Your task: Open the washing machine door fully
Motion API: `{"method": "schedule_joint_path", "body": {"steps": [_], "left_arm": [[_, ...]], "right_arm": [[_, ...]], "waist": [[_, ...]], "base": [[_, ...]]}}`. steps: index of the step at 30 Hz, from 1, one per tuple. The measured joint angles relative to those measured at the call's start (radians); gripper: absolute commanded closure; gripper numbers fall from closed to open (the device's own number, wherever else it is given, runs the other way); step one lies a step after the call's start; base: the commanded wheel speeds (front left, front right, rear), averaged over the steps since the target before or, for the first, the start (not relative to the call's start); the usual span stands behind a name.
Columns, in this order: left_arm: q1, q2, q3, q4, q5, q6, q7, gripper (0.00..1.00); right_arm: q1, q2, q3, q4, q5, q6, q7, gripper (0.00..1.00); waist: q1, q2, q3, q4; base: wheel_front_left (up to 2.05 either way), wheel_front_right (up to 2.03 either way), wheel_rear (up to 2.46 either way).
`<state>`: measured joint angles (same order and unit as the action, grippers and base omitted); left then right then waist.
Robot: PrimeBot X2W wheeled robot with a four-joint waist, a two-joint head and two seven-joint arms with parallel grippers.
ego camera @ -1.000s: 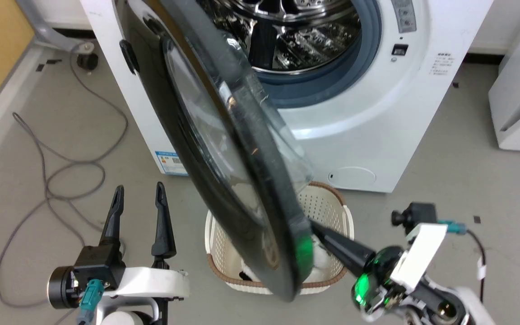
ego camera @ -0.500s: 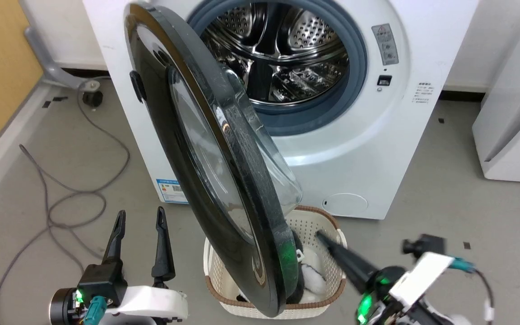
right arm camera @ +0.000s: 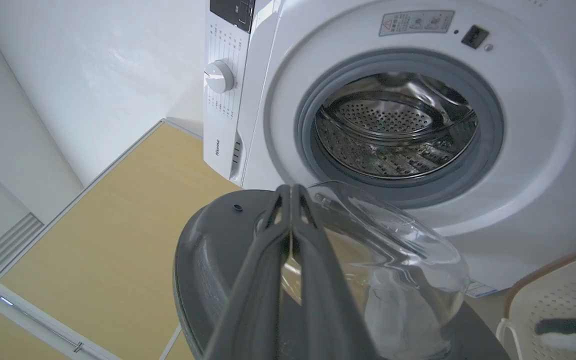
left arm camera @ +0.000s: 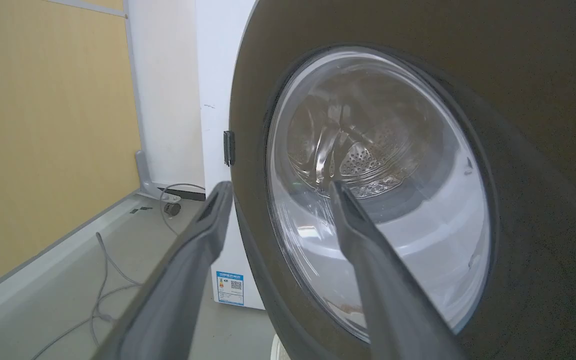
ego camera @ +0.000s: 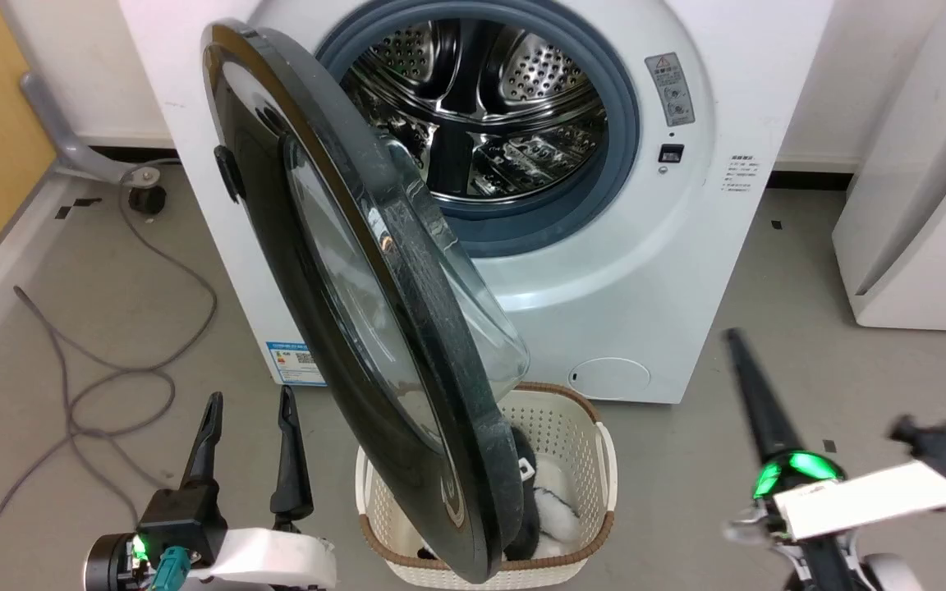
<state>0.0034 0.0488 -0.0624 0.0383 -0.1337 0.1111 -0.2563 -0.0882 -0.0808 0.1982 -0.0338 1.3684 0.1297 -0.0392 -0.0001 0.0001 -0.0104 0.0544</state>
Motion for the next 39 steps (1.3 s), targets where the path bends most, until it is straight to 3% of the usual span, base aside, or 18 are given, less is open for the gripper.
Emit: {"method": "schedule_joint_path", "body": {"steps": [5, 9, 15, 20, 37, 38, 39], "left_arm": [[0.002, 0.0, -0.001, -0.001, 0.0, 0.001, 0.0, 0.0], [0.002, 0.0, -0.001, -0.001, -0.002, 0.002, 0.0, 0.0], [0.002, 0.0, -0.004, -0.004, -0.003, 0.003, 0.0, 0.0], [0.002, 0.0, -0.008, -0.008, -0.003, 0.003, 0.0, 0.0], [0.002, 0.0, -0.013, -0.009, -0.003, 0.009, 0.0, 0.0], [0.002, 0.0, -0.012, -0.009, -0.003, 0.009, 0.0, 0.0], [0.002, 0.0, -0.012, -0.009, -0.003, 0.009, 0.0, 0.0]], "right_arm": [[0.008, -0.1, 0.025, -0.007, -0.256, 0.0, -0.184, 1.0], [0.019, -0.111, -0.015, 0.009, -0.471, 0.0, -0.216, 1.0], [0.033, -0.037, -0.143, -0.037, -0.915, 0.0, -0.218, 1.0], [0.063, -0.001, -0.189, -0.057, -1.208, 0.0, -0.218, 1.0], [0.153, 0.026, -0.212, 0.073, -1.206, 0.0, -0.218, 1.0], [0.153, 0.026, -0.216, 0.072, -1.199, 0.0, -0.218, 0.63], [0.153, 0.026, -0.218, 0.071, -1.197, 0.0, -0.218, 0.0]], "waist": [[0.0, 0.0, -0.007, -0.015], [0.0, 0.0, -0.008, -0.025], [0.0002, 0.0, 0.0, -0.026], [0.0002, 0.0, 0.007, -0.02], [0.0002, 0.0, 0.004, -0.004], [0.0001, 0.0, 0.004, -0.005], [0.0002, 0.0, 0.004, -0.005]], "base": [[0.0, 0.0, 0.0], [0.0, 0.0, 0.0], [0.0, 0.0, 0.0], [0.0, 0.0, 0.0], [0.0, 0.0, 0.0], [0.0, 0.0, 0.0], [0.0, 0.0, 0.0]]}}
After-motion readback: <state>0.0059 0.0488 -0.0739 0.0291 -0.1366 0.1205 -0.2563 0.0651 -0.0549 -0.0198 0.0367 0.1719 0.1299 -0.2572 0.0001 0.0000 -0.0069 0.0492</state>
